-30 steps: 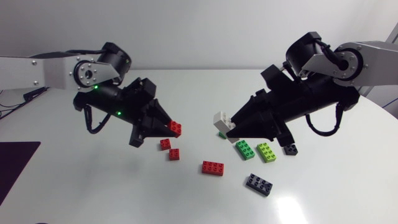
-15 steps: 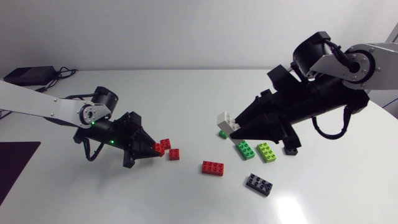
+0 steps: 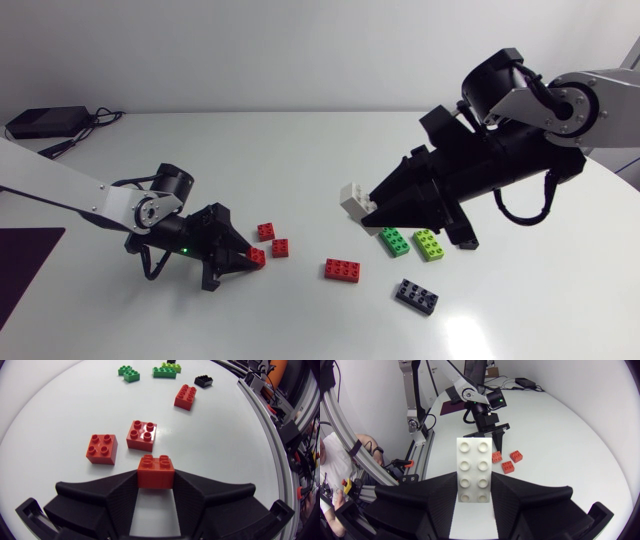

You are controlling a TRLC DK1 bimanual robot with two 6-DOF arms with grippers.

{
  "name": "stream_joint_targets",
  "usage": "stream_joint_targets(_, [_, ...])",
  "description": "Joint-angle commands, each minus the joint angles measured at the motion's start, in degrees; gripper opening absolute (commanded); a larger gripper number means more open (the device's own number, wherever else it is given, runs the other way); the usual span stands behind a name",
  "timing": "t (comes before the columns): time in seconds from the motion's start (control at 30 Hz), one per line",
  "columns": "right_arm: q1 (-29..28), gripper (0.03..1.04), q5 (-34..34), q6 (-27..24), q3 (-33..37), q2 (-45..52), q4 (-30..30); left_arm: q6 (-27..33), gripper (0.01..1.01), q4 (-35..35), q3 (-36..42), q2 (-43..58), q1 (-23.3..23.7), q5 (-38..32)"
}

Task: Separate the duplo bricks

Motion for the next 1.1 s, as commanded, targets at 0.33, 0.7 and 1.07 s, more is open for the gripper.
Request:
stream_joint_targets(0.33, [2.41, 0.32, 7.57, 1.93, -1.26, 2.52, 4.3, 2.88, 0.418, 5.21, -5.11, 2.75, -0.28, -2.38])
stream_joint_targets(0.7, [3.55, 0.32, 11.7, 2.02, -2.75, 2.0, 5.71, 4.37, 0.7, 5.73, -6.52, 3.36, 0.08, -3.35])
stream_joint_targets(1.07, [5.31, 0.32, 17.24, 2.54, -2.84, 4.11, 9.05, 2.88, 0.79, 4.77, -5.46, -2.62, -0.36, -3.52])
